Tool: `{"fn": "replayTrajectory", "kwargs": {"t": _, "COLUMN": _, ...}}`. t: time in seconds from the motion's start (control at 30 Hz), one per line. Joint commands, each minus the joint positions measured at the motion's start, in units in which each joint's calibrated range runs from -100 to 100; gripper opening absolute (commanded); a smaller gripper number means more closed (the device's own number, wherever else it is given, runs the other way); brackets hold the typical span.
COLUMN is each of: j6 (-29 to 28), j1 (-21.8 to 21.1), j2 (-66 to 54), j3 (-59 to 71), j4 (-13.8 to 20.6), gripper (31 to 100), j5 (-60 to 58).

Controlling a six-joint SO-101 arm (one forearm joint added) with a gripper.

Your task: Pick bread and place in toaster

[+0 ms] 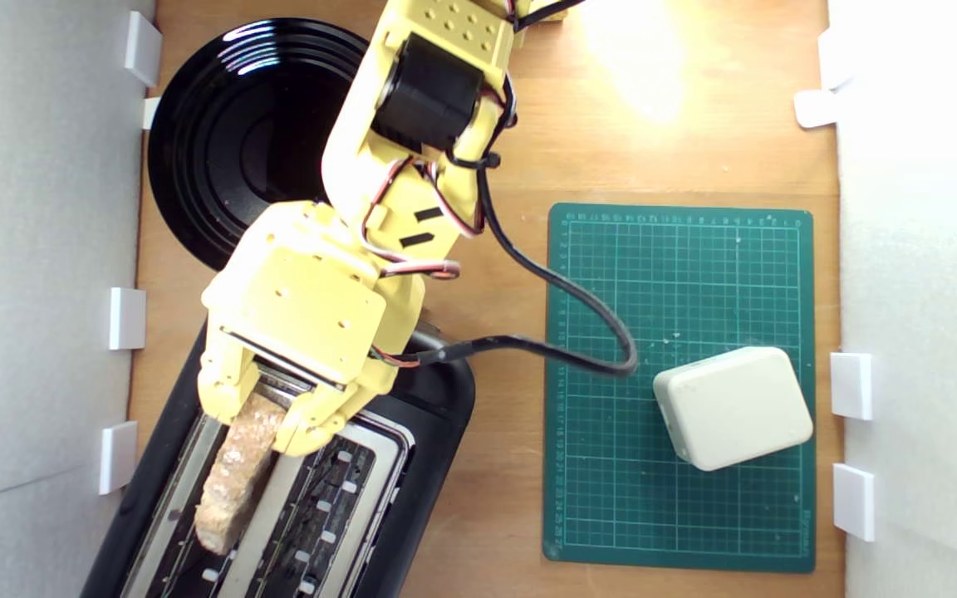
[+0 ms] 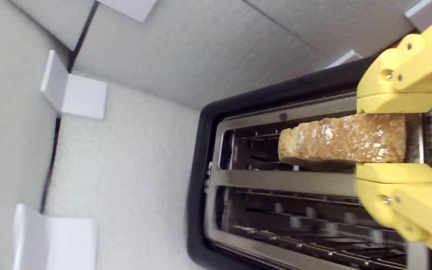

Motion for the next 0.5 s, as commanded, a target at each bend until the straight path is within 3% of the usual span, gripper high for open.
{"fn": "replayTrajectory", "kwargs": {"t": 0.0, "j6": -0.19, "j1": 1.33, "j2": 1.01, "j3": -1.53, "j4": -0.61, "gripper": 57.5, "j5": -1.56}}
{"fn": "replayTrajectory", "kwargs": {"t": 0.27, "j6": 0.07, "j1": 1.49, "j2": 2.92, "j3": -1.53, "j4": -0.7, "gripper": 59.9, "j5": -1.56}}
{"fn": "replayTrajectory", "kwargs": {"t": 0.33, "j6": 0.34, "j1": 1.49, "j2": 2.59, "j3": -1.44, "j4": -1.88, "gripper": 67.5, "j5": -1.56}}
{"fn": "replayTrajectory", "kwargs": {"t": 0.47, "j6": 0.96, "j1": 1.49, "j2": 2.5, "j3": -1.44, "j4": -1.88, "gripper": 75.9, "j5": -1.56}}
